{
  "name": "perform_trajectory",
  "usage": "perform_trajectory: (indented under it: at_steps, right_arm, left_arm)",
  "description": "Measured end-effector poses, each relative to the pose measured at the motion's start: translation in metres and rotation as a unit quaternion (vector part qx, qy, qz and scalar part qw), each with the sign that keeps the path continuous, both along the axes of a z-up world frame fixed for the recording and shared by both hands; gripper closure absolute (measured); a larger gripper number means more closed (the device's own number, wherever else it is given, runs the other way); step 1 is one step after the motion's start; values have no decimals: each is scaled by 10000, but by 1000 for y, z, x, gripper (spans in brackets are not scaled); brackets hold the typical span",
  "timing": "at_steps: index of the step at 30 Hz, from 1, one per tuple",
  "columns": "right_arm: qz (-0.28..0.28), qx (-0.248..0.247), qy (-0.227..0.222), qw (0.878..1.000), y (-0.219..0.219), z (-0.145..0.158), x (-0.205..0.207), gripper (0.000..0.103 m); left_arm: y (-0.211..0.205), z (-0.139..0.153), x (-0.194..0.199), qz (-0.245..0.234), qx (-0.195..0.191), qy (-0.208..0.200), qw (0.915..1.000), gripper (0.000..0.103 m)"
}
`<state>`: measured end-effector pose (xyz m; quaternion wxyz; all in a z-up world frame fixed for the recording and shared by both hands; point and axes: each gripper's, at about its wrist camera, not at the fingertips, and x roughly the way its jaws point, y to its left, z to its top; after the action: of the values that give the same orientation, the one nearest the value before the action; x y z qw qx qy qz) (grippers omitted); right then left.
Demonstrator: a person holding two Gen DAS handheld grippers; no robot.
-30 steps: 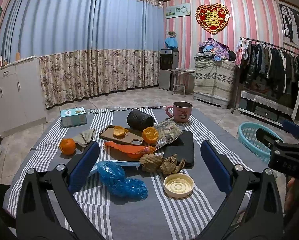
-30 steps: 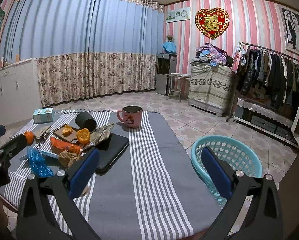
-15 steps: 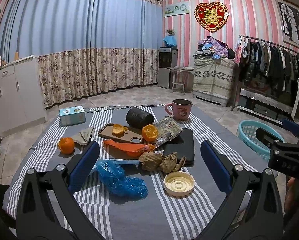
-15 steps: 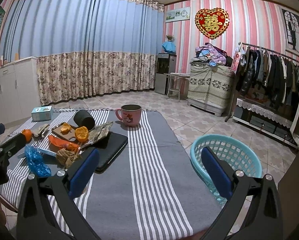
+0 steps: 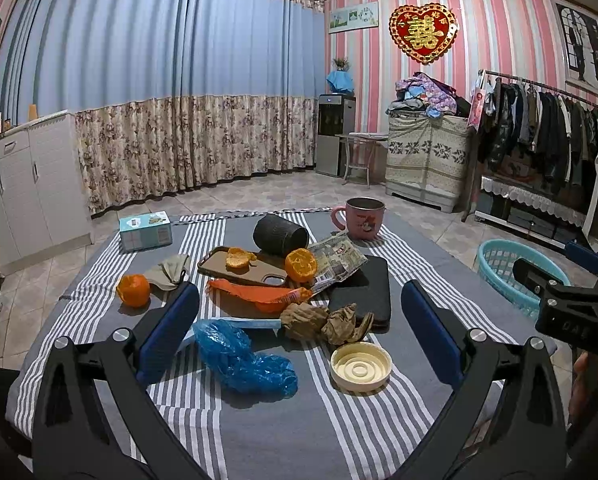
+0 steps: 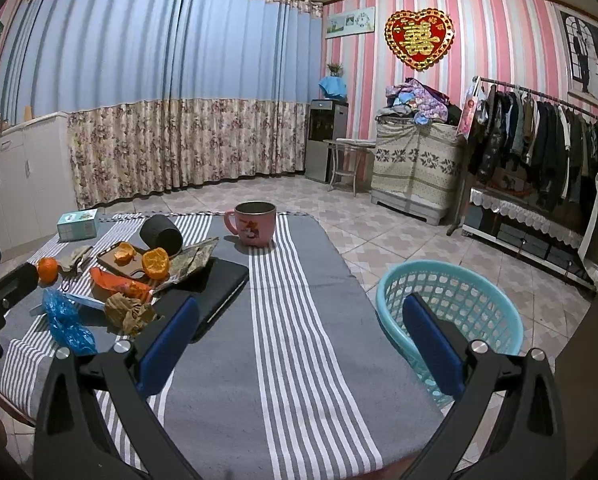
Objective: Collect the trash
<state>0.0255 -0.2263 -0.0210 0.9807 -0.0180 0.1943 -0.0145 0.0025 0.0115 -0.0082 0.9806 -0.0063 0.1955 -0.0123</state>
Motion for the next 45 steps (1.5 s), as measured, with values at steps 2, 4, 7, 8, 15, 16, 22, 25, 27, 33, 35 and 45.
perform_trajectory:
  at_steps: [2,4,7,8,15,16,22,25,27,33,35,45]
  right_arm:
    - [-6,-25,-33,10000,0,1,-1,4]
    - [11,-28,-38,10000,0,2,-1,4]
    - [-2,-62,3,10000,1,1,0,4]
    - [3,-59,11,10000,1,0,-1,4]
    - [-4,-44,17,10000,-2,1,-1,4]
    - [-10,-43,21,10000,-3,0,-1,4]
    - [-66,-43,102,9999,-8,-7,6,4]
    - [-118,-55,174,9998,-12,-9,13,4]
    - [-123,-32,175,9998,-13,-2,21,4]
    - [-149,-205,4,9997,-9,28,42,4]
    - [-152,-238,12,9996,-9,29,48,4]
    - [-292,-351,494,9977,-11,-15,73,4]
  left_arm:
    - [0,0,0,7,11,-7,10000,5]
    - [1,0,1,6,5,-8,10000,5]
    - [3,0,2,25,0,1,10000,5]
    - [3,0,2,23,-14,5,10000,5]
    - [7,-3,4,27,8,2,10000,5]
    - [8,-4,4,32,13,10,10000,5]
    - [14,-11,5,74,125,103,9998,5]
    - [23,-13,14,161,216,190,9995,5]
    - [32,-7,23,174,219,180,9994,5]
    - [56,15,39,368,242,-24,9990,5]
    - [63,16,43,454,272,-31,9986,5]
    - [85,-35,63,500,84,761,9958,5]
